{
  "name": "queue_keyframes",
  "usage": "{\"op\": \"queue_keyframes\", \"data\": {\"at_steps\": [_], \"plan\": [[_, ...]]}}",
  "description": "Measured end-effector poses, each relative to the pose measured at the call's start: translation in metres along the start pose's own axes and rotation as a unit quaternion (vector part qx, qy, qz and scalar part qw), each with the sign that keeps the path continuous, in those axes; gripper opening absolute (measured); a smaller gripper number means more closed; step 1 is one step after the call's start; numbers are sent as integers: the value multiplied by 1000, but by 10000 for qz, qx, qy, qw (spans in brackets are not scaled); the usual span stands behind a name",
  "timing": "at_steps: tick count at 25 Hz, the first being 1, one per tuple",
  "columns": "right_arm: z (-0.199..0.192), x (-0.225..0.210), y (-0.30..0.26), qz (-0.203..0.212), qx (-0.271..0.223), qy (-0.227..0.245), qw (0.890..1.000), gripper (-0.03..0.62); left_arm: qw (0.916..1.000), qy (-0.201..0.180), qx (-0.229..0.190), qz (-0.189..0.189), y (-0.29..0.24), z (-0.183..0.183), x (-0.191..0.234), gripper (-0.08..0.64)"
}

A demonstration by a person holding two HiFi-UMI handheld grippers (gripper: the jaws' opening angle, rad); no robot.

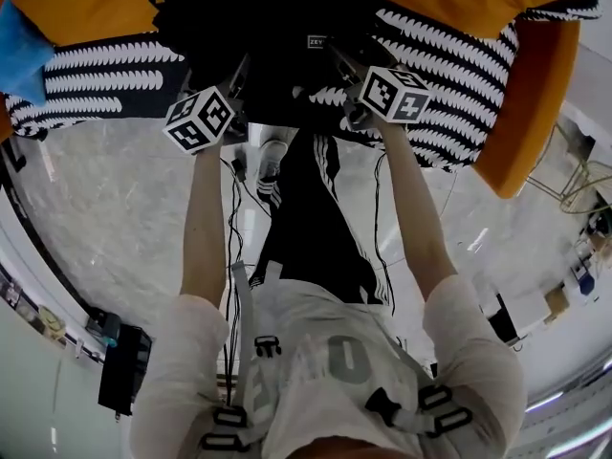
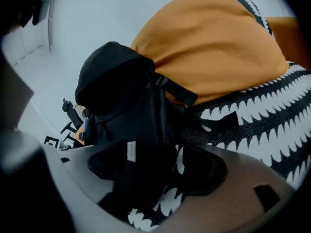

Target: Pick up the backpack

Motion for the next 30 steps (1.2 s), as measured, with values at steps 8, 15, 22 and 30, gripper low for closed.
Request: {"op": "queue_keyframes", "data": {"at_steps": [8,15,22,30], "plan": [[-6,9,-9,39,51,-15,10000,212,9980,-462,361,-237,-8,-5,-5,263],[-3,27,-5,-217,59,606,9979,120,9962,-589,509,-383,1,5,-9,159],[49,62,35,-325,-274,1021,9939,99,9930,-1093,204,-401,41,55,-56,109],[149,131,132,-369,-883,1294,9870,83,9873,-1438,-366,-558,118,152,-148,74]]}}
Point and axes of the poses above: the fingertips, and each gripper's own axes: y backward along the fingers, x to its left, z out of its top, the point moved 3 cm from there along y, backward along the fingers
